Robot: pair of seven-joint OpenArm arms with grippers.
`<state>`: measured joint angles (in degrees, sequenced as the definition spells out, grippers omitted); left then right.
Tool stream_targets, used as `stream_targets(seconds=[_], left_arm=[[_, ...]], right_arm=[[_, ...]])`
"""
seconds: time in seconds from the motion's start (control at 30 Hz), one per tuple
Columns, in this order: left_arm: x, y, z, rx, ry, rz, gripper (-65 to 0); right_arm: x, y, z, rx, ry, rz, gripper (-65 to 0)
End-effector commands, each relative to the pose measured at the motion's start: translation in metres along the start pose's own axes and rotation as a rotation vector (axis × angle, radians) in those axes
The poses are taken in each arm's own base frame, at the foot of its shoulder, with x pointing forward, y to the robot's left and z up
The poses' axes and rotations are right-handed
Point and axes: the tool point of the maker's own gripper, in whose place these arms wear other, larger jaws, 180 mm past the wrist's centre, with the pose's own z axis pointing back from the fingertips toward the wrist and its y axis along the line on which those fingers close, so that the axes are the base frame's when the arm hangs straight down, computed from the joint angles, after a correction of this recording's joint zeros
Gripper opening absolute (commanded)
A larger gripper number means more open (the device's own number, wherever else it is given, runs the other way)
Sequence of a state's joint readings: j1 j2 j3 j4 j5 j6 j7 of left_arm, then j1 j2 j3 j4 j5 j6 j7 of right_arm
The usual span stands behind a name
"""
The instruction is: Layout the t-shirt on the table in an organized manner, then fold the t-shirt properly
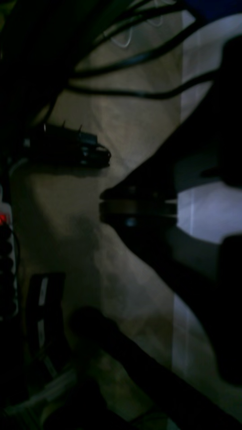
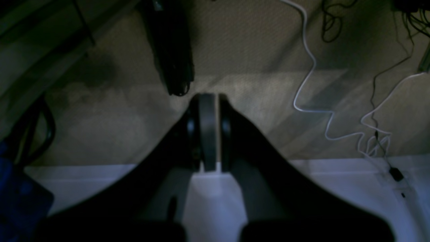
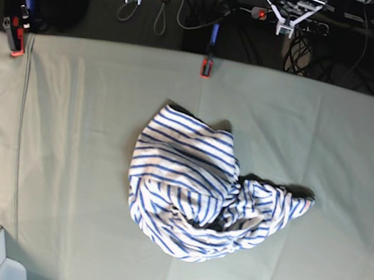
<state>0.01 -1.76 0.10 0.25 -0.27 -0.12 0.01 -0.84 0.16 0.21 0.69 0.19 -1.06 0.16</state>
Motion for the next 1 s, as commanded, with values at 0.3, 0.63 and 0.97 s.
stream_targets(seconds=[0.3,0.63,0.97], left_arm=[[-0.007,0.021,0.001,0.035,0.007,-0.002,-64.7],[-0.005,0.004,0.000,0.008,0.010,0.004,-64.6],[-0.006,-0.021,0.001,-0.032,0.013,0.006,-64.6]], right_arm=[[-0.005,0.004,0.000,0.024,0.010,0.002,-65.0],[0.015,0.001,0.002,0.019,-0.065,0.008,-65.0],[0.010,0.000,0.002,0.017,0.004,0.011,-65.0]])
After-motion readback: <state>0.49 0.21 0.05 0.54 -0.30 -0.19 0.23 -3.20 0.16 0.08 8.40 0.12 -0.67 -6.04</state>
